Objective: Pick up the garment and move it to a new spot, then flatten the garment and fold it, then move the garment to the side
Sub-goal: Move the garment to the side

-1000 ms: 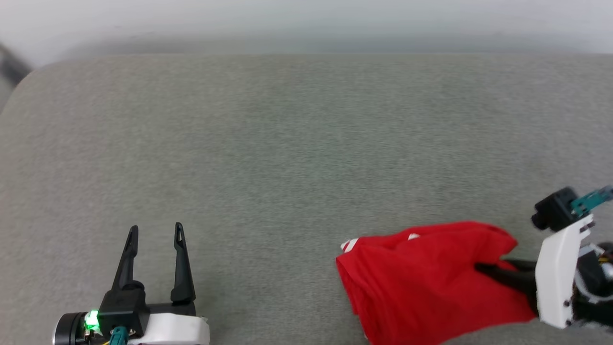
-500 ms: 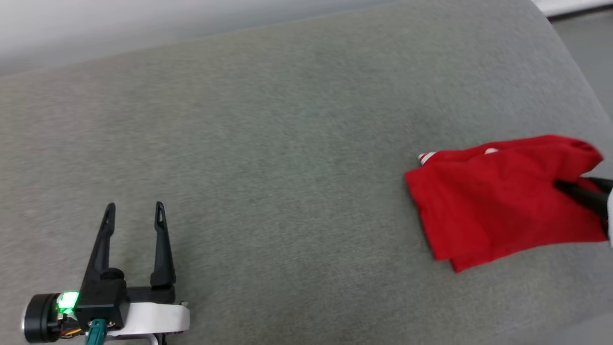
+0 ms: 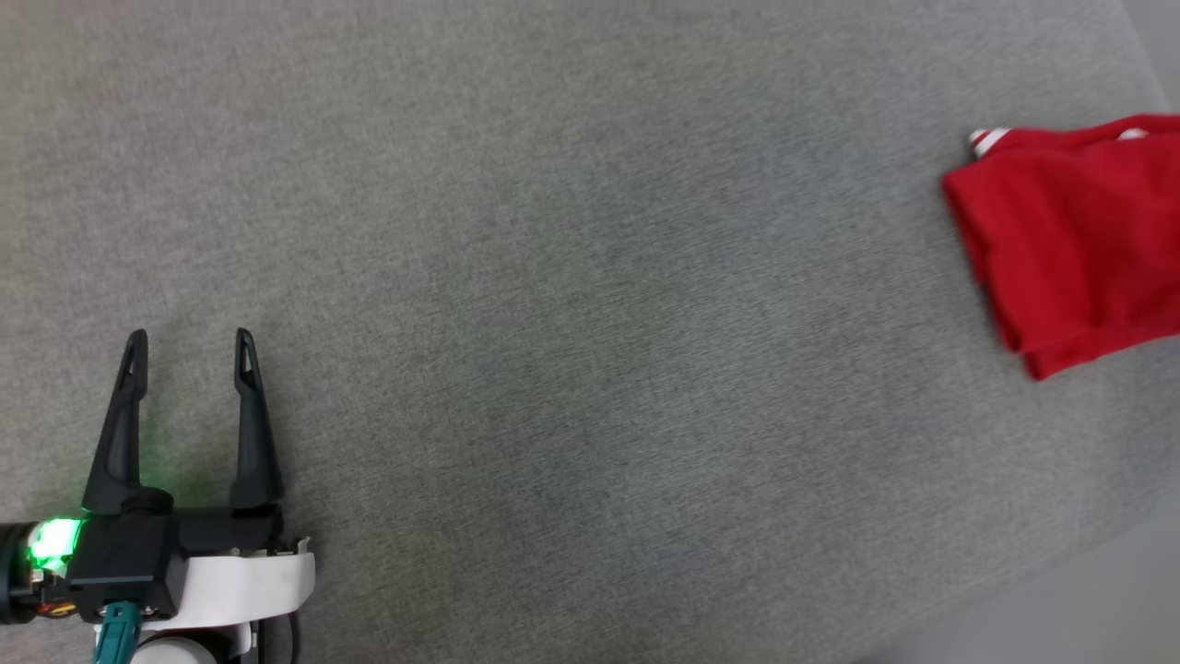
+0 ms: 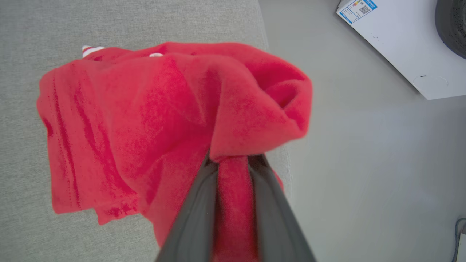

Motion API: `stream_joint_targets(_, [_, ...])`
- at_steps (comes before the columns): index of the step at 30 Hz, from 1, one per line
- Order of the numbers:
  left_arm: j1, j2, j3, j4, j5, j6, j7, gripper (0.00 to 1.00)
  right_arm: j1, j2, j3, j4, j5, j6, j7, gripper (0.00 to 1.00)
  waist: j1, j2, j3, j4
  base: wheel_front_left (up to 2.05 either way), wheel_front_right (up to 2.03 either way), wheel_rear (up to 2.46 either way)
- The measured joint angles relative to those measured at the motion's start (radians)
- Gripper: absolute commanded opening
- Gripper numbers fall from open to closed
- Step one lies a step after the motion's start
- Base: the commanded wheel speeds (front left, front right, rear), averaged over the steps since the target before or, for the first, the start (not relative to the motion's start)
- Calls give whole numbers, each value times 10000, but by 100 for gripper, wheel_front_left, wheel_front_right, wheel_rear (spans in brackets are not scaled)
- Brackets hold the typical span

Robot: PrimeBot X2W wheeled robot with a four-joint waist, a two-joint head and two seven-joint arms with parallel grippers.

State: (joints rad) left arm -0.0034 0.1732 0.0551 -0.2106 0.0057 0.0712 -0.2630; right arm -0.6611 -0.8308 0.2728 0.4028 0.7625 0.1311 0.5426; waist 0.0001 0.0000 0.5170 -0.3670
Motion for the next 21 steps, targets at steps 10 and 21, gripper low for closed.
stream_joint_targets(10, [-184,82,98,-495,-84,84,-12,100,-971,849,-1068,2311,-1522,2,-903,0,0,0,774,383,0,0,0])
stream_joint_targets(21, [-10,-585,-382,236,-276,173,0,100,-828,575,-1847,3005,-4031,2,-3762,100,0,0,-863,994,0,0,0])
